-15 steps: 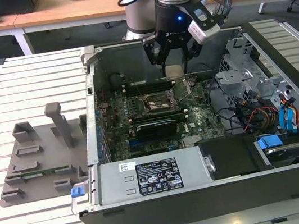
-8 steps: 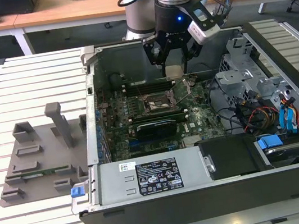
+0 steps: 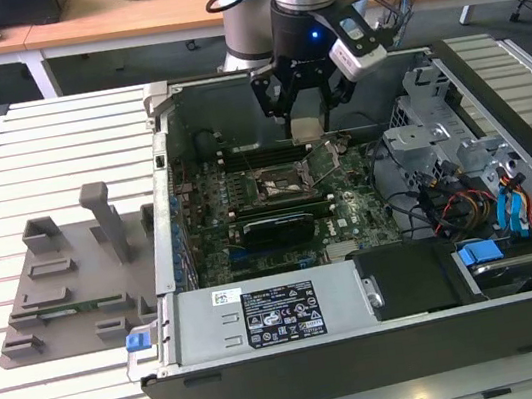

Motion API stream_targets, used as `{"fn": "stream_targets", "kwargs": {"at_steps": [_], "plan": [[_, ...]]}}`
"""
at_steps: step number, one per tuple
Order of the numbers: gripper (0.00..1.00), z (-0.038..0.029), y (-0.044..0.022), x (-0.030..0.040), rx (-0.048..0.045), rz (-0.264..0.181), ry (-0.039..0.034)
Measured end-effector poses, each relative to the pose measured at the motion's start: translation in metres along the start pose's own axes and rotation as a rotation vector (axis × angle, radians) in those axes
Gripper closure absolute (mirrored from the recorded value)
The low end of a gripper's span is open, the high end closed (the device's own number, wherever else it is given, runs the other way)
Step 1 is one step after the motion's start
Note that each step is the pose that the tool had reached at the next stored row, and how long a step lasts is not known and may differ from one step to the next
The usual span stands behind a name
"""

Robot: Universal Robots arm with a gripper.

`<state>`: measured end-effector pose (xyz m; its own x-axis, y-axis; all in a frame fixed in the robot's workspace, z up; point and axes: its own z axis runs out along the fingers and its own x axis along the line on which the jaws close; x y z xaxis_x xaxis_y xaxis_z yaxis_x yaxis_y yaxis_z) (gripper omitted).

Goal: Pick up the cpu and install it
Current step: 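Place the cpu into insertion slot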

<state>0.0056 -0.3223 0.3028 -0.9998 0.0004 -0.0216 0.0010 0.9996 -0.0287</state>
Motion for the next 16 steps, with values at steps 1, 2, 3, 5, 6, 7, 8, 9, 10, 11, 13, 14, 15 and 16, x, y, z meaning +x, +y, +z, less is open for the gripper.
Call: {"fn": "stream_targets", "kwargs": {"at_steps": [1, 2, 3, 5, 6, 7, 8, 9, 10, 11, 13, 14, 15, 16], "plan": [[0.45, 0.0014, 0.0000, 0.0022, 0.0001, 0.000, 0.0000], [0.45, 0.0037, 0.0001, 0.0042, 0.0001, 0.000, 0.0001], [0.45, 0.0049, 0.0001, 0.0049, 0.0002, 0.000, 0.0001], [0.45, 0.0083, 0.0003, 0.0062, 0.0001, 0.000, 0.0001], [0.45, 0.0090, 0.0003, 0.0063, 0.0001, 0.000, 0.0000], [0.45, 0.0097, 0.0003, 0.0067, 0.0000, 0.000, 0.0000], [0.45, 0.0109, 0.0004, 0.0075, 0.0001, 0.000, 0.0001], [0.45, 0.0124, 0.0004, 0.0081, 0.0001, 0.000, 0.0001], [0.45, 0.0142, 0.0005, 0.0086, 0.0001, 0.000, 0.0000], [0.45, 0.0158, 0.0005, 0.0094, 0.0001, 0.000, 0.0001], [0.45, 0.0196, 0.0006, 0.0103, 0.0002, 0.000, 0.0001], [0.45, 0.0205, 0.0006, 0.0105, 0.0001, 0.000, 0.0001], [0.45, 0.0210, 0.0006, 0.0106, 0.0002, 0.000, 0.0001], [0.45, 0.0220, 0.0007, 0.0111, 0.0001, 0.000, 0.0000]]}}
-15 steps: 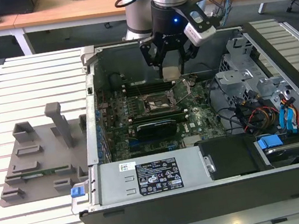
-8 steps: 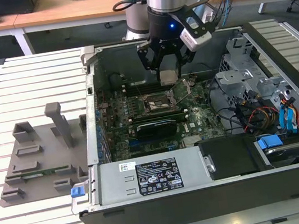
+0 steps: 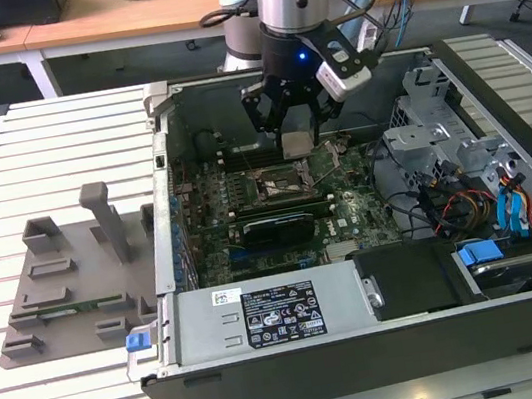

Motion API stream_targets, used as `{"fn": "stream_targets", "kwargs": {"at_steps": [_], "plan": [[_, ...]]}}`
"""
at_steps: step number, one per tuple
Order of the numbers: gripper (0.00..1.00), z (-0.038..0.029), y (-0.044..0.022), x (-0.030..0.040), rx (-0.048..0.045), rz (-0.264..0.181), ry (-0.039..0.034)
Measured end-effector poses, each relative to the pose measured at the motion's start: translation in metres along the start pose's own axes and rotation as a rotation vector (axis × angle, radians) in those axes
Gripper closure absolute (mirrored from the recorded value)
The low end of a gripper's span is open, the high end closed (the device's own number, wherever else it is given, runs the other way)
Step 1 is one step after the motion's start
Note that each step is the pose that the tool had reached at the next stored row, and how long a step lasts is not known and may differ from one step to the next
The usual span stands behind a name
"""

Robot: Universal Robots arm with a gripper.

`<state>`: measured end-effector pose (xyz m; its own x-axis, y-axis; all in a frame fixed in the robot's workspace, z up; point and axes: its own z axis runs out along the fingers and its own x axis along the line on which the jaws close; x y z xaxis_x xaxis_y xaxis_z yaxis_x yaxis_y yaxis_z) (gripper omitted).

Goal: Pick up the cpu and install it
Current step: 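Place the cpu into insertion slot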

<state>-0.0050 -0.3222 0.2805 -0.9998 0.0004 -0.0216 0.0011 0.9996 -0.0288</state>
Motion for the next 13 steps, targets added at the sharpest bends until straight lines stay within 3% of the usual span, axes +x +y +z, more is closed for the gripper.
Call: {"fn": "stream_targets", "kwargs": {"at_steps": [9, 13], "plan": [[0.45, 0.0077, 0.0010, 0.0033, 0.0002, 0.000, 0.0001], [0.45, 0.0078, 0.0010, 0.0032, 0.0001, 0.000, 0.0001]]}}
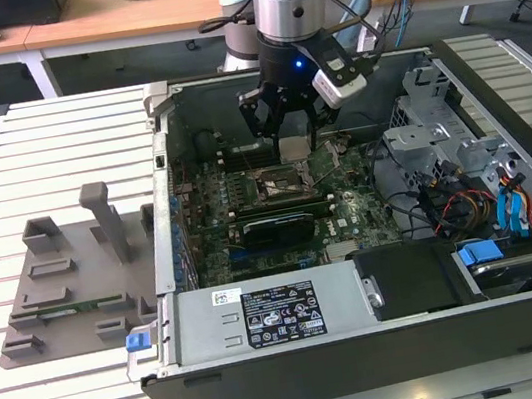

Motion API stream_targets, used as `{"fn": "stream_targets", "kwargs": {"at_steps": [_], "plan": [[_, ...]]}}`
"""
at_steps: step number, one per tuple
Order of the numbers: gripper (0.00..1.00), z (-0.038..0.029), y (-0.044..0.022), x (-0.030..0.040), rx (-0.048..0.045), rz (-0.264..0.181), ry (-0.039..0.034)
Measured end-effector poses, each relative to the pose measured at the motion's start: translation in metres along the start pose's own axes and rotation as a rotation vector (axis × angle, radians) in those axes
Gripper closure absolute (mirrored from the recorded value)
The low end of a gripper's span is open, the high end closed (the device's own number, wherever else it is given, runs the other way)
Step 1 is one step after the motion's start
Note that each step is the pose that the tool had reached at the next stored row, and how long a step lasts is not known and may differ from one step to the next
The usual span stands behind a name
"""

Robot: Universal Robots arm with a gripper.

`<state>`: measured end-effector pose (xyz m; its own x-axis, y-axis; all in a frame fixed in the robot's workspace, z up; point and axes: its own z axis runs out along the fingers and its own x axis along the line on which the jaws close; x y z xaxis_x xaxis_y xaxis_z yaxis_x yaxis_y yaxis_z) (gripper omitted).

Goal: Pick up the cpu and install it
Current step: 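Place the cpu into insertion slot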

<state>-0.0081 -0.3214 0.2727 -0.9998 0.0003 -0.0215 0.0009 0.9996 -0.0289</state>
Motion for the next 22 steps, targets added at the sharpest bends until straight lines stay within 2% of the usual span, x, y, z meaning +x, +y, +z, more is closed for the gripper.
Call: {"fn": "stream_targets", "kwargs": {"at_steps": [3, 5, 10, 22], "plan": [[0.45, 0.0000, 0.0000, 0.0000, 0.0002, 0.012, 0.0004], [0.45, 0.0002, 0.0000, 0.0000, 0.0019, 0.053, 0.0015], [0.45, 0.0008, 0.0000, 0.0000, 0.0042, 0.112, 0.0032], [0.45, 0.0019, 0.0000, 0.0001, 0.0091, 0.223, 0.0064]]}}
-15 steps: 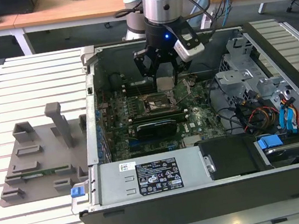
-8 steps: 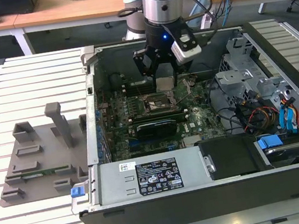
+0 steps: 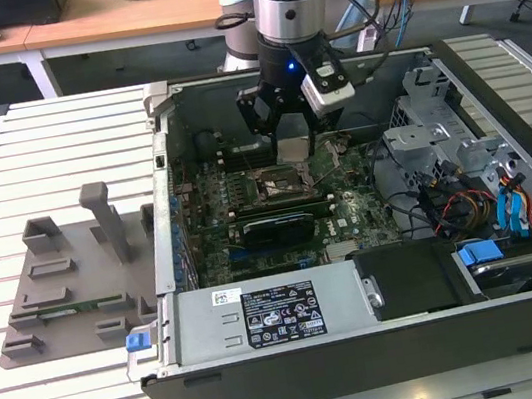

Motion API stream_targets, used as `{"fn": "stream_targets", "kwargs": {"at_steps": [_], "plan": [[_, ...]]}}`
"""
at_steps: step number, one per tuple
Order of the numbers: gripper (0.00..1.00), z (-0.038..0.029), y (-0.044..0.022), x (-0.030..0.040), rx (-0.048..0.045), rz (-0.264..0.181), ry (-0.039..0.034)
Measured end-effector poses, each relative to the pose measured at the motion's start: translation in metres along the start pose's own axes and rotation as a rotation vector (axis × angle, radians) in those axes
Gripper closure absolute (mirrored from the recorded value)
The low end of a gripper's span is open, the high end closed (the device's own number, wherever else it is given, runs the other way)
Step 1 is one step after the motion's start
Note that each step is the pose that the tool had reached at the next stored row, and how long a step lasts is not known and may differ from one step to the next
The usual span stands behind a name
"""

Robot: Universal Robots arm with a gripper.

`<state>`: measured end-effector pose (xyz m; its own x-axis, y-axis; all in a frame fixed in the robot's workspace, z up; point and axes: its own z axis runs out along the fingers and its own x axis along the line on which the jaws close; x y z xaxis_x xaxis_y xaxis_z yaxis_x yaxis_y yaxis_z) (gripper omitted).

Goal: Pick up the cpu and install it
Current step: 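Place the cpu into insertion slot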

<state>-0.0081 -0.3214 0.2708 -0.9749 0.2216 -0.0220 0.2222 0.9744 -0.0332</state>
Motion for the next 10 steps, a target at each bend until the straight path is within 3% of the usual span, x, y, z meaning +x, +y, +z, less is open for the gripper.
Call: {"fn": "stream_targets", "kwargs": {"at_steps": [10], "plan": [[0.45, 0.0012, 0.0001, 0.0000, 0.0061, 0.121, 0.0031]]}}
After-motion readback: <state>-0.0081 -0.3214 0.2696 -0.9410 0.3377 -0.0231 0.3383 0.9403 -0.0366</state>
